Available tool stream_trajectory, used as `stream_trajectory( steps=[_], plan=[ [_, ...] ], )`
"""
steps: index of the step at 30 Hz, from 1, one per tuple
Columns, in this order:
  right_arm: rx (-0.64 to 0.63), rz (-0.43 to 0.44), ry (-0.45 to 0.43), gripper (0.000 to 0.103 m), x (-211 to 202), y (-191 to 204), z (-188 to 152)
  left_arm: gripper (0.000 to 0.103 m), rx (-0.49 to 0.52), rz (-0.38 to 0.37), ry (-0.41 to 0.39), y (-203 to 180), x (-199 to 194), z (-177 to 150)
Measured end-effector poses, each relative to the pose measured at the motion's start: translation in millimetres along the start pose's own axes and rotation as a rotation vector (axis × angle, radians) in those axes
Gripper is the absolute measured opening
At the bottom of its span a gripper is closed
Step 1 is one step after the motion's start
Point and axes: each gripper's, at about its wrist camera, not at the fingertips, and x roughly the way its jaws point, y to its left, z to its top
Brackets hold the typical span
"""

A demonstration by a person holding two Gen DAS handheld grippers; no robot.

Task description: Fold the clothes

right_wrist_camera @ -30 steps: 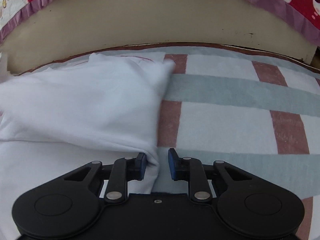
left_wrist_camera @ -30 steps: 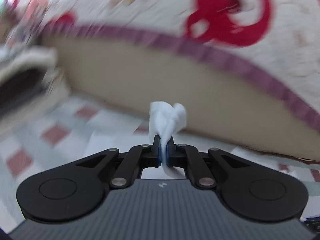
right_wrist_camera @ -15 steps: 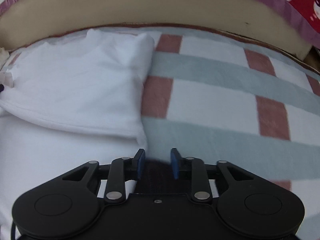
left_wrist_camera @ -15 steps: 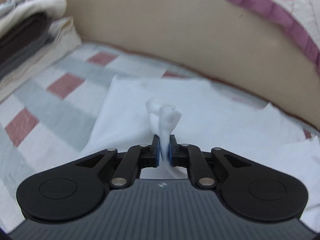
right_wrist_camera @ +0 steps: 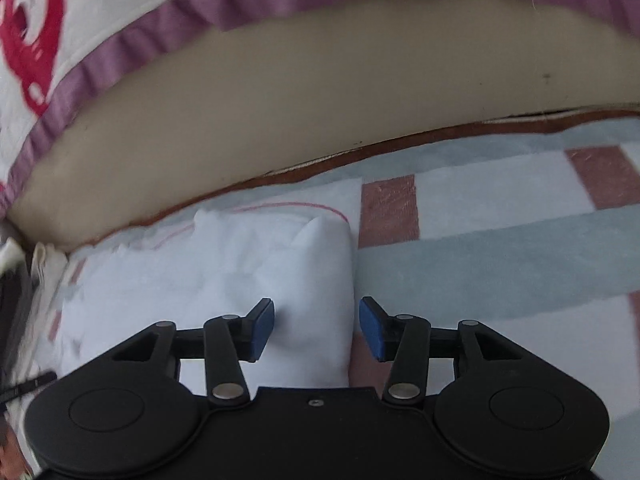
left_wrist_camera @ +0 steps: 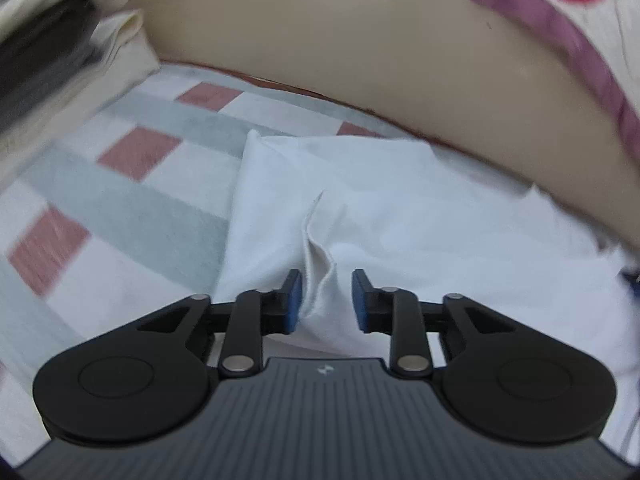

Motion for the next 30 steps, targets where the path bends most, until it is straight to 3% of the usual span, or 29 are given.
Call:
stream_trajectory(
  steps=[2, 3, 4, 5, 6, 8, 11, 14, 16, 19, 22, 24, 26, 28, 30],
  plan=[
    [0.043, 0.024, -0.051, 0.063, 5.1, -5.4, -1.7, 0.032, -0.022, -0.025, 0.02, -2.8, 11.2, -1.8],
    [0.058, 0.064, -0.062, 0.041, 6.3, -6.7, -0.9, 0.032, -0.03, -0.036, 0.029, -4.5, 16.6, -2.7],
    [0.049, 0.112, -0.061, 0.007, 6.5, -6.1, -0.5, 0.03, -0.002, -0.032, 0.028, -9.5, 20.2, -3.3],
    [0.016, 0.129, -0.071, 0.006, 4.8, -3.1, 0.8, 0.022, 0.045, -0.024, 0.02, -15.6, 21.9, -3.7],
    [-0.029, 0.116, -0.108, 0.006, -0.8, 0.3, 3.1, 0.006, 0.093, -0.011, 0.004, -21.3, 21.7, -4.1],
    [-0.077, 0.09, -0.184, 0.005, -11.4, 1.7, 8.3, 0.006, 0.149, 0.021, -0.054, -28.3, 15.5, -3.7],
    [-0.045, 0.059, -0.18, 0.004, -5.6, -14.0, 11.0, 0.006, 0.173, 0.036, -0.112, -34.0, 7.4, -2.5],
    [-0.055, -0.01, -0.105, 0.005, 15.9, -17.1, 3.7, 0.006, 0.254, 0.085, -0.081, -46.7, 18.1, -11.7],
    [-0.074, -0.039, -0.1, 0.005, 19.1, -15.8, 1.0, 0.007, 0.257, 0.099, -0.038, -48.9, 25.0, -15.8],
    [-0.104, -0.13, -0.126, 0.005, 12.1, -14.6, 5.1, 0.011, 0.195, 0.094, -0.015, -42.1, 24.0, -11.0],
    [-0.098, -0.285, -0.129, 0.011, 7.7, -21.2, 10.5, 0.018, 0.088, 0.073, -0.005, -24.0, 17.4, -0.3],
    [-0.077, -0.235, -0.127, 0.014, 0.2, -18.6, 14.0, 0.018, 0.027, 0.054, 0.005, -13.1, 12.9, 5.5],
    [-0.065, -0.165, -0.119, 0.017, -8.3, -11.0, 14.8, 0.019, 0.025, -0.022, -0.005, -7.7, 5.6, 12.2],
    [-0.069, -0.08, -0.103, 0.029, -17.9, 2.4, 12.1, 0.032, 0.047, -0.076, -0.007, -6.5, 1.9, 20.2],
    [-0.086, 0.006, -0.076, 0.04, -23.1, 16.8, 6.9, 0.045, 0.125, -0.073, -0.011, -14.5, 7.2, 28.2]
  ],
)
